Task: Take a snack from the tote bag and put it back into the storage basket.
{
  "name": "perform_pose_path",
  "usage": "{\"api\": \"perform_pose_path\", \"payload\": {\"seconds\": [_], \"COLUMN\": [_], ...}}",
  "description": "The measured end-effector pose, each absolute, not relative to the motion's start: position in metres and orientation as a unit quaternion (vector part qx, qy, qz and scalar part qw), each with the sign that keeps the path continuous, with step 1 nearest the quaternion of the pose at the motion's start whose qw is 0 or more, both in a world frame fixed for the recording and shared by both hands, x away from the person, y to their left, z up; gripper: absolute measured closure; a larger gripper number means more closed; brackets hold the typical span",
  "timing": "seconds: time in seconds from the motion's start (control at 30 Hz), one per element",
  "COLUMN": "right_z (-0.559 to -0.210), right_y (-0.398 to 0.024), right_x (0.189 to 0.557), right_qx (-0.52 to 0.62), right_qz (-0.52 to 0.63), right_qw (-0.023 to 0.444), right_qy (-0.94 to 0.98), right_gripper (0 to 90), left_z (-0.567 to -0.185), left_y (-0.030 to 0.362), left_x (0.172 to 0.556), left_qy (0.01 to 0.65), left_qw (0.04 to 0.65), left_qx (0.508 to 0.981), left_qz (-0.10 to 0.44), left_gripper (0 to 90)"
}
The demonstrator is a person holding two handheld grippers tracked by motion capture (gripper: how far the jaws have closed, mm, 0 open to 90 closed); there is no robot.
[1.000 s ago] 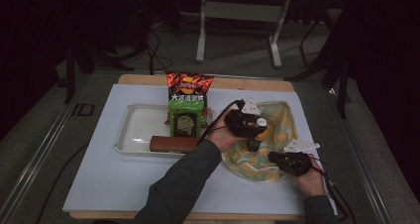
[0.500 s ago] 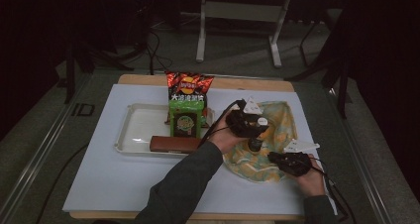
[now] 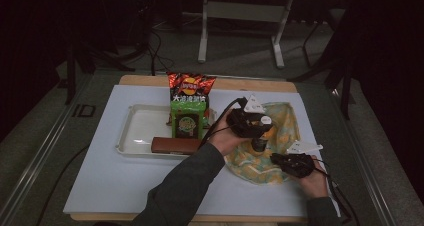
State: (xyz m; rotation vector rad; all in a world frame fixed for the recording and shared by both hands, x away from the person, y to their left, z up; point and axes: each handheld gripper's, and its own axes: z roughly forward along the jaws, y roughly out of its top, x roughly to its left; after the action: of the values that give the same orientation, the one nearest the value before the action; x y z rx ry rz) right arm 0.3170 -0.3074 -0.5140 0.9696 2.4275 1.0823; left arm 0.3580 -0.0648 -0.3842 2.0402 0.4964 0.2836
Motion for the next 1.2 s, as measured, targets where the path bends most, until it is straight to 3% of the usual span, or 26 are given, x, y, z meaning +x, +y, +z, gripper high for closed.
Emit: {"api": "perform_pose_path", "payload": {"seconds": [0.63,1.2], "right_z": [-0.514,-0.515], "right_y": [-0.307,-0.308], "right_x": [0.317,0.317], "right_qx": [0.343,0.343], "right_qz": [0.378,0.376], "right_qw": [0.153,0.153], "right_qy": [0.846,0.847], "right_gripper": [80.9,80.5], "left_z": [-0.357,-0.357], "left_y": [-0.039,-0.007], "left_x": [0.327,0.321], "left_qy": [0.193,0.204], "left_qw": [0.506,0.505], "left_qx": [0.833,0.830], "left_qz": [0.115,0.118], "left_gripper": [58.3,58.3]}}
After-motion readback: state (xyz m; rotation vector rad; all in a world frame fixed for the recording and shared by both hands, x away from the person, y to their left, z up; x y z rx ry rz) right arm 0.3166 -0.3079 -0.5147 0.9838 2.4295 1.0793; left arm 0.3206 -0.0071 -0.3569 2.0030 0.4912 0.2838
